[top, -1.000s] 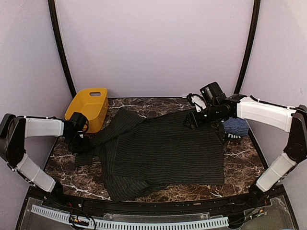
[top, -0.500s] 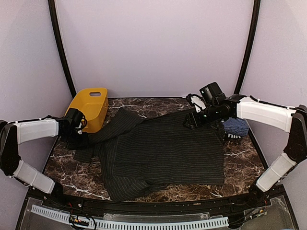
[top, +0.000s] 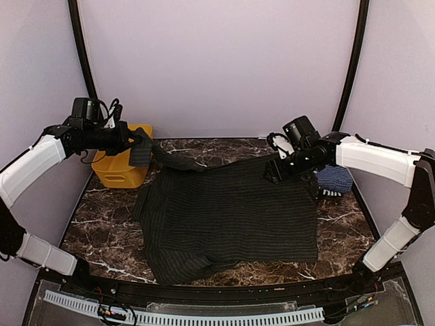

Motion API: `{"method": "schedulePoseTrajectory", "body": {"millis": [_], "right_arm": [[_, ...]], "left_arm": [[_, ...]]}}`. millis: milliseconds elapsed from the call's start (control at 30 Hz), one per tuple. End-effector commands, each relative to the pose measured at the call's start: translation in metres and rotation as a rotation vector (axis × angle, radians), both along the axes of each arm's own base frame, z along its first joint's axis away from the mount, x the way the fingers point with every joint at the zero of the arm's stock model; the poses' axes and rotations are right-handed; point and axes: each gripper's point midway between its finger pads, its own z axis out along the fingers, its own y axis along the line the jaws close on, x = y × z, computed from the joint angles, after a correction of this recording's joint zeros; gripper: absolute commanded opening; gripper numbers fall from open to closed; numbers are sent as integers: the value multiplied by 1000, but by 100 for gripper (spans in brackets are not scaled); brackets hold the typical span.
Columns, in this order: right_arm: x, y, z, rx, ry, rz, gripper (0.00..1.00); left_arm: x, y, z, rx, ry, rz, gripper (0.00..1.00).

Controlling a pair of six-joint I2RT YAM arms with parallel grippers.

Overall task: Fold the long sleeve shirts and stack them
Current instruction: Place the sleeve at the center of the board.

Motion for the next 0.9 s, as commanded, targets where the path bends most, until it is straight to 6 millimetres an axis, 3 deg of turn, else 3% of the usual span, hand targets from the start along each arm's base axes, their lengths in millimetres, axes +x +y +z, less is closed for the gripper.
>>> {"method": "schedulePoseTrajectory", "body": {"millis": [0,33,100,133,233,300,433,500,633,733,867], "right_arm": [[6,-7,23,8,-55,-42,66],[6,-8,24,7,-59,-46,66],[6,-12,24,3,-59,-58,66],[5,-14,24,0,-61,-65,66],[3,-22,23,-6,-60,-85,66],[1,-25,22,-3,-59,-95,66],[1,-29,18,-2,-51,-104,66],[3,-29,16,-5,-46,-103,66],[3,-27,14,0,-39,-102,66],[-1,-29,13,0,-35,-105,66],[-16,-30,13,24,-10,-93,66]], "left_arm": [[38,-39,19,-119,-25,-131,0],[48,-44,37,-130,-63,-142,0],[75,-53,46,-134,-85,-146,0],[92,-60,49,-135,-92,-153,0],[118,-76,39,-134,-80,-178,0],[132,-82,11,-110,-38,-177,0],[154,-82,-76,-51,107,-135,1],[162,-84,-104,-51,150,-127,3],[174,-86,-138,-5,189,-109,15],[175,-85,-136,21,179,-114,36],[169,-80,-111,55,130,-126,55]]}}
